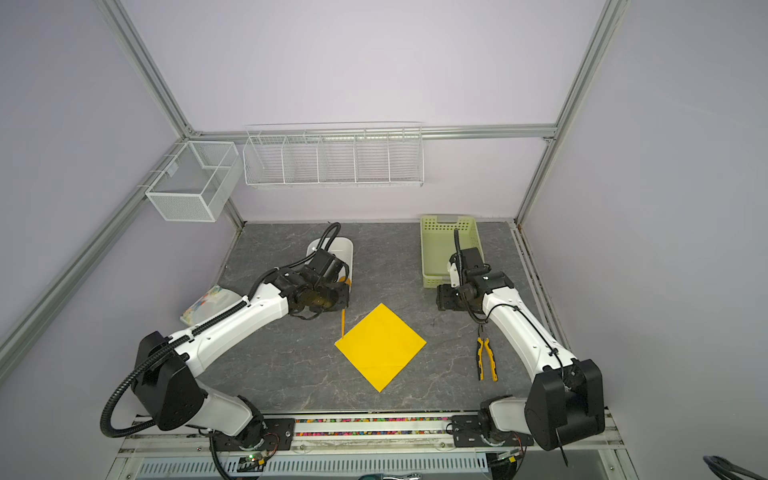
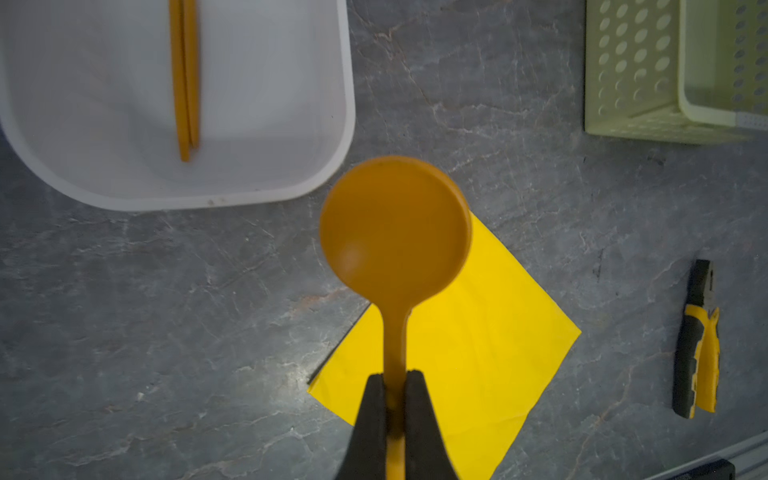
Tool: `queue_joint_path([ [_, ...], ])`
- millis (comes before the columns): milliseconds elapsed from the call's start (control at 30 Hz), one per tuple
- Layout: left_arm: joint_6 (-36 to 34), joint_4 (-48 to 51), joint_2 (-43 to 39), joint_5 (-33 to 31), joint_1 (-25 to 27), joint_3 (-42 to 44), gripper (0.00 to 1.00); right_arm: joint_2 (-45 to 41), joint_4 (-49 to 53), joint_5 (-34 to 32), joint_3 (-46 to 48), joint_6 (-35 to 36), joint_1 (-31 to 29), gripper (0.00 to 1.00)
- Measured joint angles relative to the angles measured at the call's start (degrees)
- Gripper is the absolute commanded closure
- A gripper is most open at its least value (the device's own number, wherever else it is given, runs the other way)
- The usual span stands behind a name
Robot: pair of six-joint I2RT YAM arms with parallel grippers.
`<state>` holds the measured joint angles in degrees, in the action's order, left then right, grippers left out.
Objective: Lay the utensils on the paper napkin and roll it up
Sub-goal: 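Lift the yellow spoon with the left gripper and carry it over the napkin, then lower the spoon onto the napkin center with the left gripper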
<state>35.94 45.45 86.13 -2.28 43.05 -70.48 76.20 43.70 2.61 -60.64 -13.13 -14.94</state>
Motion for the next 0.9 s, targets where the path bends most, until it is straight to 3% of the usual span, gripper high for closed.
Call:
queue_joint_path([
  [333, 9.25, -6.25, 0.87, -2.75, 10.69, 6.38, 0.99, -2.93, -0.33, 0.55, 0.72, 0.33, 0.63, 0.33],
  [900, 14.60, -10.32, 9.31, -4.87, 12.48, 8.31, 1.00, -4.00, -2.12, 5.14, 1.51, 0.31, 4.00, 0.33],
])
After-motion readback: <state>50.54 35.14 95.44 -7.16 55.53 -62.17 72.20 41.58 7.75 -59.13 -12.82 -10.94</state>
